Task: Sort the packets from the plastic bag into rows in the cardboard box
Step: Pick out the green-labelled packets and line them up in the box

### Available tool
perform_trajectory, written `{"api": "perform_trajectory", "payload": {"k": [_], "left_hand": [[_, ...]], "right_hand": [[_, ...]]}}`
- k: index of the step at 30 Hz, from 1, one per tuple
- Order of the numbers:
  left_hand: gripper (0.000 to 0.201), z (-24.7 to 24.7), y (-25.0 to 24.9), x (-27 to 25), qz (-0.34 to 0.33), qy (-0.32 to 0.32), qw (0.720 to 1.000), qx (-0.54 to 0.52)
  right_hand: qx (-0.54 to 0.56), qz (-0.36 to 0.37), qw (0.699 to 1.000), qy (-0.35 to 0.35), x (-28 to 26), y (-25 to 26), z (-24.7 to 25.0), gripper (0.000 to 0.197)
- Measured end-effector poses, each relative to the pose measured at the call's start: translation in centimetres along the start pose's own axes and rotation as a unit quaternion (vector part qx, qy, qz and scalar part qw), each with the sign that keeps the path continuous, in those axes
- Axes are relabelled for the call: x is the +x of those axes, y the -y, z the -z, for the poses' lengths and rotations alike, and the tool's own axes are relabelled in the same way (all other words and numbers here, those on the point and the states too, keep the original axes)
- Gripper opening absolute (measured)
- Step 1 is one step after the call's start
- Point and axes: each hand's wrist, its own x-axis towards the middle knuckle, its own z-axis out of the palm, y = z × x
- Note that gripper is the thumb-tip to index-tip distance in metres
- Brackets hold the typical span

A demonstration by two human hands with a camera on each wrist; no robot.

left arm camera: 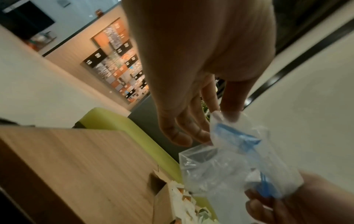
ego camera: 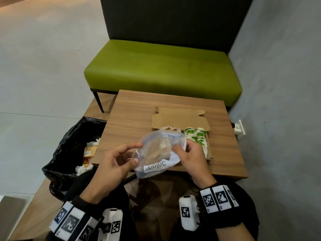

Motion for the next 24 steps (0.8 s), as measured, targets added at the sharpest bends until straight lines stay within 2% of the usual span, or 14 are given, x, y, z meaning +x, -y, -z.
{"api": "perform_trajectory", "payload": {"k": [2, 7, 10, 13, 15, 19, 22, 24], "left_hand": [[0.038, 0.0, -0.2, 0.3, 0.012, 0.008, 0.997, -0.076], [0.036, 0.2, 0.3, 0.6, 0.010, 0.041, 0.986, -0.161], [0.037, 0.2, 0.6, 0.3, -0.037, 0.064, 0.986, -0.148], [0.034, -0.2, 0.7, 0.0, -0.100, 0.068, 0.985, -0.125], [0.034, -0.2, 0.7, 0.0, -0.116, 0.059, 0.984, -0.118], [0.037, -0.6, 0.4, 0.3, -0.089, 0.032, 0.988, -0.125], [0.034, -1.1, -0.1, 0.7, -0.026, -0.003, 0.988, -0.151], [0.031, -1.6, -0.3, 0.9, -0.005, -0.031, 0.992, -0.119]], "right_hand": [[0.032, -0.028, 0.999, 0.004, -0.2, 0.5, 0.1, 0.010], [0.044, -0.033, 0.998, -0.010, -0.3, 0.4, 0.2, 0.013], [-0.011, 0.027, 0.999, -0.030, -0.3, -0.3, 0.5, 0.007], [0.000, 0.077, 0.997, -0.009, -0.8, -0.3, 0.8, 0.019], [0.017, 0.086, 0.996, 0.002, -0.9, -0.1, 1.0, 0.026], [0.007, 0.068, 0.998, -0.009, -0.9, 0.1, 0.8, 0.024], [0.011, 0.022, 0.998, -0.056, -0.7, -0.1, 0.5, 0.016], [-0.041, 0.028, 0.994, -0.101, -0.5, -0.1, 0.2, 0.015]]}}
